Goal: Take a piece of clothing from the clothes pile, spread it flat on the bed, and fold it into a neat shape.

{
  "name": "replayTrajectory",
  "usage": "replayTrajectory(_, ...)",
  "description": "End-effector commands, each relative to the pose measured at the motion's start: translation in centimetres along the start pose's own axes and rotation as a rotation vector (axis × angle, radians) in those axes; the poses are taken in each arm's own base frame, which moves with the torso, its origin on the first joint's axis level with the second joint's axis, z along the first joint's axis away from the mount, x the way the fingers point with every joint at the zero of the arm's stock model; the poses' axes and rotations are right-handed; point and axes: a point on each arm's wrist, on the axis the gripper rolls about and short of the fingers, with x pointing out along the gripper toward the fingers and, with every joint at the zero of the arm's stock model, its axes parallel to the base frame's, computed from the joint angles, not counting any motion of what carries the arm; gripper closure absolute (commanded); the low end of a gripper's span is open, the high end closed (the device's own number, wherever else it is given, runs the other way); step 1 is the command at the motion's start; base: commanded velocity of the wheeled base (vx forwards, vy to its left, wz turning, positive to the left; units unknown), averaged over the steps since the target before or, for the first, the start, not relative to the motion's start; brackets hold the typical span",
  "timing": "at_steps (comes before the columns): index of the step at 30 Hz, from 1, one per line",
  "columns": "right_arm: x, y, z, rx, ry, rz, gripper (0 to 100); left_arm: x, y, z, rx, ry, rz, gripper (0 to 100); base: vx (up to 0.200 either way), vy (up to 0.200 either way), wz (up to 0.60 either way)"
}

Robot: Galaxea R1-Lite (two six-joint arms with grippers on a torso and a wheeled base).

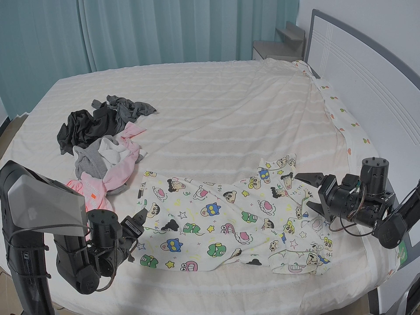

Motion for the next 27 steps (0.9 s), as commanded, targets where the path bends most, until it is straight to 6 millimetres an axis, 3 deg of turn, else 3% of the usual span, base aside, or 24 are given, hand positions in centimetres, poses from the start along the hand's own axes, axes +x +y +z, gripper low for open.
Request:
replayTrajectory(1,0.0,0.0,0.0,0.000,0.002,0.000,0,0.1,-0.1,0.5,0.059,-0.020,-0.018,0,0.000,0.000,0.00)
replayTrajectory(6,0.1,0.0,-0.1,-0.001,0.006,-0.001,0,0.8,0.1,1.2,0.196,-0.030,-0.021,0,0.000,0.000,0.00)
replayTrajectory(7,0.1,0.0,-0.3,-0.003,0.012,0.001,0,2.1,0.1,2.8,0.303,-0.059,-0.060,0,0.000,0.000,0.00)
replayTrajectory(10,0.1,0.0,-0.3,-0.003,0.012,0.001,0,4.3,0.1,5.0,0.380,-0.076,-0.072,0,0.000,0.000,0.00)
replayTrajectory(14,0.1,0.0,-0.4,-0.001,0.016,-0.002,0,7.7,-0.1,7.6,0.403,0.020,-0.019,0,0.000,0.000,0.00)
replayTrajectory(19,0.3,0.2,-1.2,-0.013,0.039,0.001,0,10.5,-1.5,10.2,0.378,0.179,-0.051,0,0.000,0.000,0.00)
replayTrajectory(27,0.2,0.4,-1.5,-0.072,0.054,0.009,0,13.5,-3.8,12.0,0.385,0.186,-0.125,0,0.000,0.000,0.00)
